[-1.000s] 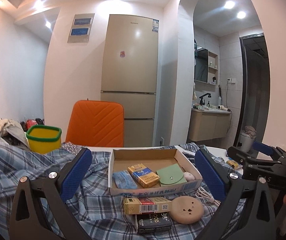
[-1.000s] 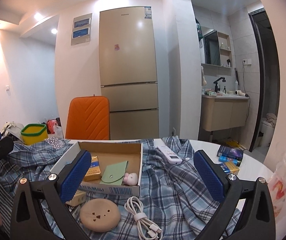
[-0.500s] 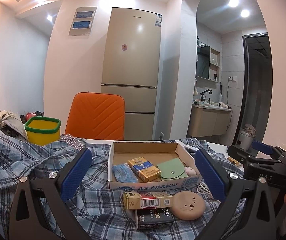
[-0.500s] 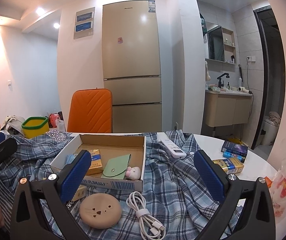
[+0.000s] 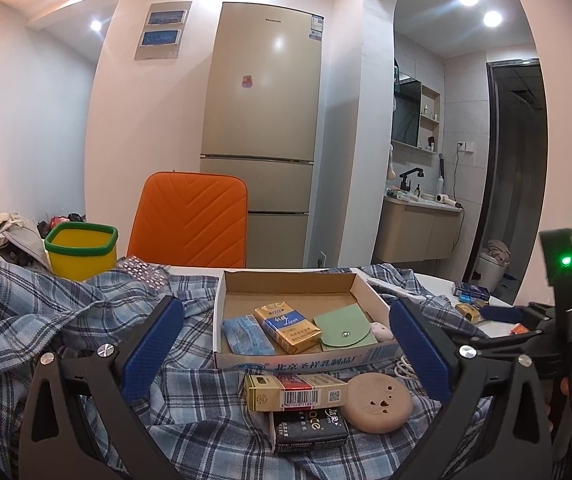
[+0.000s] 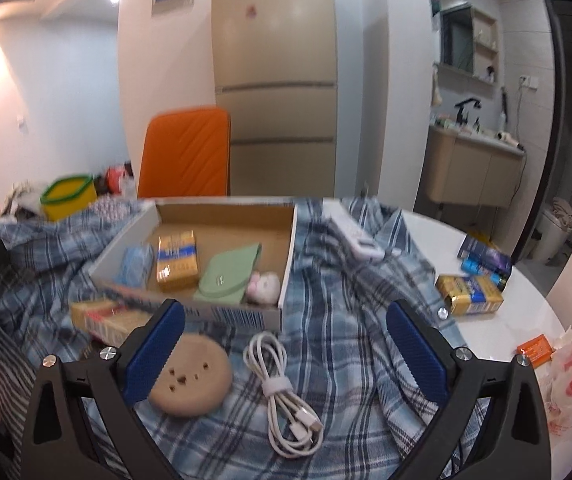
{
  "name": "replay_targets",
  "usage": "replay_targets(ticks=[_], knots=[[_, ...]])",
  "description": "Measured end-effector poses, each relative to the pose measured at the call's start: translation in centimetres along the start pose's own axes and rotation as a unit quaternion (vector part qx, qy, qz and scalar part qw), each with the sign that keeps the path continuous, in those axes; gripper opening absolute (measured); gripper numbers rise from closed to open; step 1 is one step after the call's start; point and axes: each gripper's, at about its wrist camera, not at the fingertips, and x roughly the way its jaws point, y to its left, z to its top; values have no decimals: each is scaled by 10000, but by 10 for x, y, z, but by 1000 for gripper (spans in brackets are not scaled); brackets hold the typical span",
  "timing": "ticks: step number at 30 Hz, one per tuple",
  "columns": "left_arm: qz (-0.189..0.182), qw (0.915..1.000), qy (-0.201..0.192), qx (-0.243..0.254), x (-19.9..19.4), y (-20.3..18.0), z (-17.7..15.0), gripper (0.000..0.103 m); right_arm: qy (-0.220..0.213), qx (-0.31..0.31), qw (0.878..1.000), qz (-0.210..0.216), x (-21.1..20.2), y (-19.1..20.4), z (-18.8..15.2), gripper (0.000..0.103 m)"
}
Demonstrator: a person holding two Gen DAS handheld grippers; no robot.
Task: Organize soft objects
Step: 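Lower the right tool onto the white USB cable and grasp it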
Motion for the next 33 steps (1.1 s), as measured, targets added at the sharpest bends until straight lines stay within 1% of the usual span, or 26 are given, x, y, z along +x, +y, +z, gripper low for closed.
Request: replay_targets(ticks=[3,7,9,13,14,15,16,18,22,27,29,30,31,33], knots=[[5,10000,29,18,1,-1,0,102,351,-55,9993,75,13,-2,-4,81],[16,10000,42,-10,2,0,-1,102,752,-61,9970,147,28,-3,-7,74],[20,10000,58,-28,2,1,-1,102,956,-92,9952,181,36,-2,-10,67],[25,10000,78,-44,3,2,0,102,1240,-151,9919,221,47,0,-15,61],[25,10000,85,-43,3,2,0,102,1270,-157,9915,224,48,0,-15,57],[25,9999,95,-40,3,2,-1,102,1308,-163,9910,223,49,0,-15,52],[27,9999,104,-39,4,2,-1,102,1346,-158,9905,224,50,0,-16,50],[32,9999,119,-42,5,2,0,102,1389,-127,9900,219,53,-2,-17,42],[58,9998,162,-52,6,2,-1,102,1514,-71,9881,255,58,-4,-18,39],[84,9995,313,-71,12,2,-2,102,1655,-72,9858,259,63,-3,-21,36],[103,9992,383,-84,15,2,-2,102,1699,-56,9849,327,65,-4,-22,30],[105,9990,415,-94,16,3,-3,102,1697,-50,9847,382,65,-4,-22,24],[106,9989,437,-106,17,4,-4,102,1685,-52,9848,411,65,-4,-21,21],[110,9988,454,-131,18,5,-4,102,1644,-64,9856,391,63,-3,-22,19]])
